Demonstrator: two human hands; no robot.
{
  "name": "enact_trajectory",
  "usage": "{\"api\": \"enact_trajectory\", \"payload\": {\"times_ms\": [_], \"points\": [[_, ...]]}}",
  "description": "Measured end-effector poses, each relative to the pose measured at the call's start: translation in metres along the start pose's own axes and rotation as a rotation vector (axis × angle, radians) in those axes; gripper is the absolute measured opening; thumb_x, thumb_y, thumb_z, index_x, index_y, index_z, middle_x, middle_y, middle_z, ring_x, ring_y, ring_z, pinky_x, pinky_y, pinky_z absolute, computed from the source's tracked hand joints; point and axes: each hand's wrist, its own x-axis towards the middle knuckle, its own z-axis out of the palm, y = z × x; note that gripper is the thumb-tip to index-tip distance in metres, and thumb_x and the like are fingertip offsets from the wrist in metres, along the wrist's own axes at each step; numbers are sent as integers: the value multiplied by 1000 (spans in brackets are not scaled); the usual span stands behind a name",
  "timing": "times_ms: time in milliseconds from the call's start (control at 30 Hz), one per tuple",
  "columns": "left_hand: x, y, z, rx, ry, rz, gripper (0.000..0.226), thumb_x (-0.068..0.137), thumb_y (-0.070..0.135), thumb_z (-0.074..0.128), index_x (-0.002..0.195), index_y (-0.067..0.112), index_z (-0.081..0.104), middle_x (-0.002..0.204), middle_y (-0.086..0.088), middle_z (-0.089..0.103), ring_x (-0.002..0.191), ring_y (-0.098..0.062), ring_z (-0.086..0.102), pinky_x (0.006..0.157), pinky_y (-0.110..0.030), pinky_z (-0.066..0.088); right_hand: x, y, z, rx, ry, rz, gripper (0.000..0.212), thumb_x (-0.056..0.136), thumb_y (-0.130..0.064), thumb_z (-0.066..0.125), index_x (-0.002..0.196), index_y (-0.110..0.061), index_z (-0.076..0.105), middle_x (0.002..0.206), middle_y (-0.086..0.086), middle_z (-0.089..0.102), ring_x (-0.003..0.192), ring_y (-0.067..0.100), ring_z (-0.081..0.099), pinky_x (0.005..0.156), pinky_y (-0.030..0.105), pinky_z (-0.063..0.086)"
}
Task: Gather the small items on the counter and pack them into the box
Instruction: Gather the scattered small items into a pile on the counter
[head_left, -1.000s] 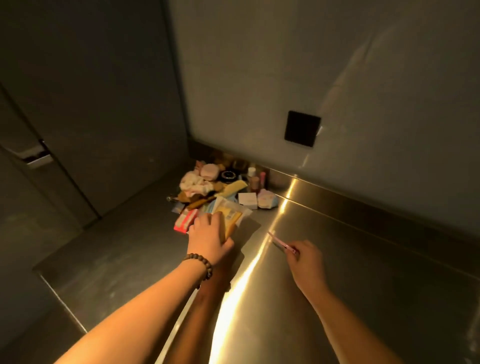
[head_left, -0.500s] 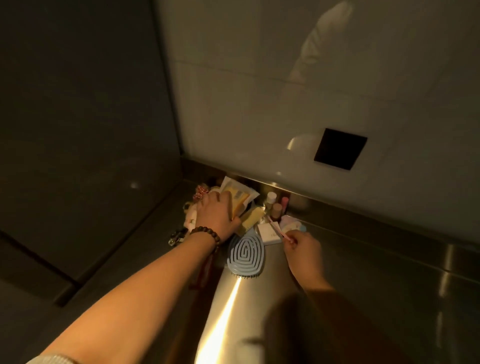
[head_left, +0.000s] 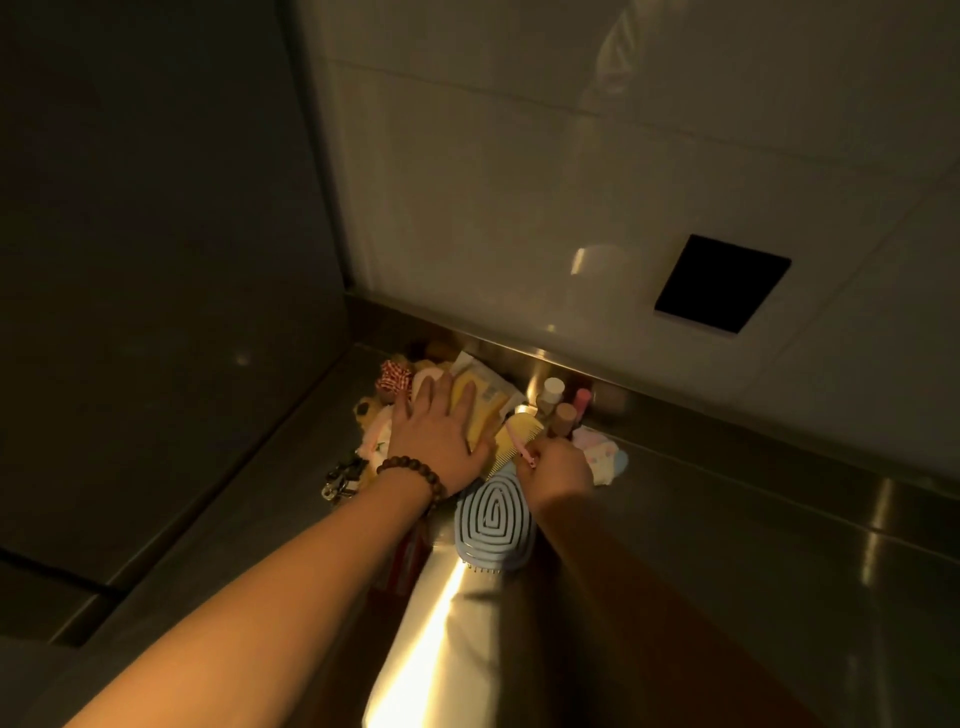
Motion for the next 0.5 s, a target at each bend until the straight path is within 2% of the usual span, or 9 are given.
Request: {"api": "enact_trajectory", "payload": {"times_ms": [133, 333, 433, 500], "points": [[-2, 4, -1, -7, -20, 14, 80, 81, 71, 13, 149, 30, 4, 158, -4, -2, 143, -26, -4, 111, -51, -9, -10, 2, 5, 48, 89, -67, 29, 94, -31, 53, 112, -10, 63, 110, 10, 60, 99, 24, 59, 85, 35, 50], [-28, 7, -9, -61, -39, 20, 78, 84, 64, 24, 149, 26, 4, 158, -5, -5, 143, -26, -4, 112, -43, -7, -35, 9, 1, 179, 113, -178, 22, 93, -27, 55, 108, -14, 64, 104, 6, 62, 87, 14, 57, 74, 26, 46], [-50, 8, -14, -117, -37, 5, 78, 84, 65, 25, 149, 26, 5, 158, -3, -4, 143, -25, -2, 113, -43, -2, -52, 14, -2, 241, 99, -209, 22, 92, -26, 56, 111, -17, 64, 104, 4, 66, 93, 18, 63, 76, 30, 52], [-66, 12, -17, -146, -33, -7, 79, 84, 67, 27, 148, 27, 6, 158, -4, -2, 143, -25, -1, 113, -44, 1, -62, 20, -3, 231, 97, -213, 34, 92, -27, 57, 124, -14, 59, 119, 7, 63, 106, 20, 60, 81, 27, 50]]}}
